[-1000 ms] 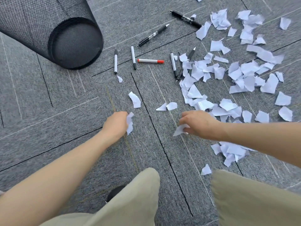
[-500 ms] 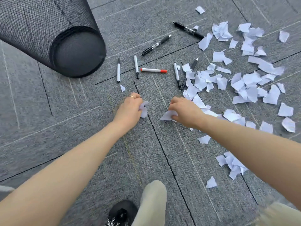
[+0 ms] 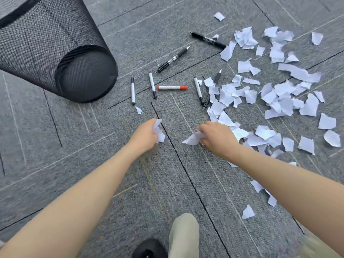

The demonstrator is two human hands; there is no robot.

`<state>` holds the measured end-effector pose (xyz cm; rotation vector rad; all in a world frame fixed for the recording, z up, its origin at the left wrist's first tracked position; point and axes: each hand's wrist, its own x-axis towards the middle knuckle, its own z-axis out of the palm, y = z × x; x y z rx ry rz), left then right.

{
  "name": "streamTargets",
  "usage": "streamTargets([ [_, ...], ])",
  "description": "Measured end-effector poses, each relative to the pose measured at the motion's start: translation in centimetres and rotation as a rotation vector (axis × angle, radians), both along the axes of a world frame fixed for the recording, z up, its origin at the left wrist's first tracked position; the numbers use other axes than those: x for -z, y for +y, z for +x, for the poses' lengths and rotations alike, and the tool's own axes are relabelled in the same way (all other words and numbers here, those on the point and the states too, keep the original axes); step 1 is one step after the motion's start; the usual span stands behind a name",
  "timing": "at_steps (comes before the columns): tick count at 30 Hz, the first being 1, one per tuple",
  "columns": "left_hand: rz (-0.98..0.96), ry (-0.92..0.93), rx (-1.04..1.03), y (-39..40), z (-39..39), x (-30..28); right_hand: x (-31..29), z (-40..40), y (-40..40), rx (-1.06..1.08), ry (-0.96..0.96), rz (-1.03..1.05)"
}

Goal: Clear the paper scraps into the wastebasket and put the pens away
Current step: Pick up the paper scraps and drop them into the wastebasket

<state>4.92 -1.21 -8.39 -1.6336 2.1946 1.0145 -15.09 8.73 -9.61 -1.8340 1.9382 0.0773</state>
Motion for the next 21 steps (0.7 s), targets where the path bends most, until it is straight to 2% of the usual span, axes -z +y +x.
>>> streamTargets([
  [7,-0.184,0.024,-0.137,-4.0,1.6,-0.1,-0.1,-0.2,0.0,-0.031,-0.045,-0.02],
  [11,-0.281,-0.021,-0.07,-4.9,1.5,0.4,-0.3,-0.1,0.1,0.018,-0.066,-0.009],
  [15,-0.292,-0.037,-0.049,-4.8,1.4,0.8,-0.5,-0.3,-0.3,0.044,-0.094,0.023],
  [21,-0.331,-0.025,-0.067,-4.7,1.5,1.2,-0.9,1.5,-0.7,-0.123,-0.194,-0.037],
])
